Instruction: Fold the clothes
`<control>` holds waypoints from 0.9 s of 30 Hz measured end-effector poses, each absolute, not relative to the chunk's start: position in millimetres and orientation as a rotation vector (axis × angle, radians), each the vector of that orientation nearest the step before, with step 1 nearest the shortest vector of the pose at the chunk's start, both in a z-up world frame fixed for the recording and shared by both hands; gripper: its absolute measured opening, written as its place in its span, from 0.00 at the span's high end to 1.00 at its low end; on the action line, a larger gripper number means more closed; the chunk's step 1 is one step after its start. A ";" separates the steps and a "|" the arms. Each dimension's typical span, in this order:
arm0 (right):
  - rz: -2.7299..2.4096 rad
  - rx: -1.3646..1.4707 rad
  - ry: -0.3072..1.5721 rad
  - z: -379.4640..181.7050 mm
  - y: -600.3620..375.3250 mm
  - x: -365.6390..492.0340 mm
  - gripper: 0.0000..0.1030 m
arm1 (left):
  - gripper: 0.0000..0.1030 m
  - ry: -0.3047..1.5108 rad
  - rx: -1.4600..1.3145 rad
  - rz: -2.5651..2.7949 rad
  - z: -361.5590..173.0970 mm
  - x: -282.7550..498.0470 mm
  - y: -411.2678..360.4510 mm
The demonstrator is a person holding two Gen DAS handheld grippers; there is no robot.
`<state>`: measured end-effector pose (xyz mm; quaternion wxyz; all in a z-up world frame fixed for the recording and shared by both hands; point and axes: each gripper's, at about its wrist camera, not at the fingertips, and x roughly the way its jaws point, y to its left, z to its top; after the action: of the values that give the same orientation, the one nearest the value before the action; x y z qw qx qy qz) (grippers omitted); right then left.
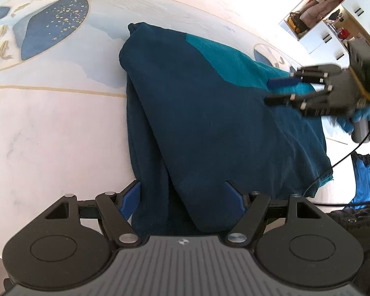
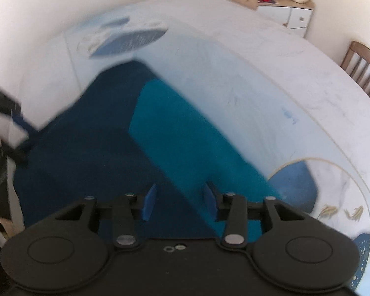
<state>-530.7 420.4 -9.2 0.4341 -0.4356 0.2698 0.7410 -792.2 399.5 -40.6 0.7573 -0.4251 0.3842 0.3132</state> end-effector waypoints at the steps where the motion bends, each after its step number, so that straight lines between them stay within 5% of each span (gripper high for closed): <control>1: 1.843 -1.118 0.652 -14.9 418.1 -533.8 0.00 | 0.30 0.834 -0.931 0.685 -41.0 -791.7 399.9; 4: 1.872 -1.182 0.508 -23.0 406.1 -543.1 0.00 | 0.30 0.816 -0.952 0.689 -42.4 -790.0 401.3; 13: 1.859 -1.177 0.553 -20.2 410.2 -543.8 0.00 | 0.32 0.776 -0.986 0.726 -45.2 -782.4 406.1; 14: 1.861 -1.174 0.559 -20.1 411.1 -542.8 0.00 | 0.35 0.776 -0.992 0.739 -45.4 -782.4 406.5; 16: 1.863 -1.176 0.566 -20.1 411.4 -541.6 0.00 | 0.71 0.786 -0.997 0.771 -46.7 -782.8 407.7; 19: 1.860 -1.167 0.599 -15.3 415.4 -541.7 0.00 | 0.88 0.774 -1.003 0.803 -47.5 -784.2 408.9; 27: 1.954 -0.870 0.882 31.8 454.6 -568.1 0.00 | 0.91 0.749 -0.691 0.756 -12.4 -744.8 382.4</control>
<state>-568.1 454.6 31.8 0.4024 -0.3442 0.3490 0.7732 -744.8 382.4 -12.4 0.8053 -0.3229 0.3498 0.3534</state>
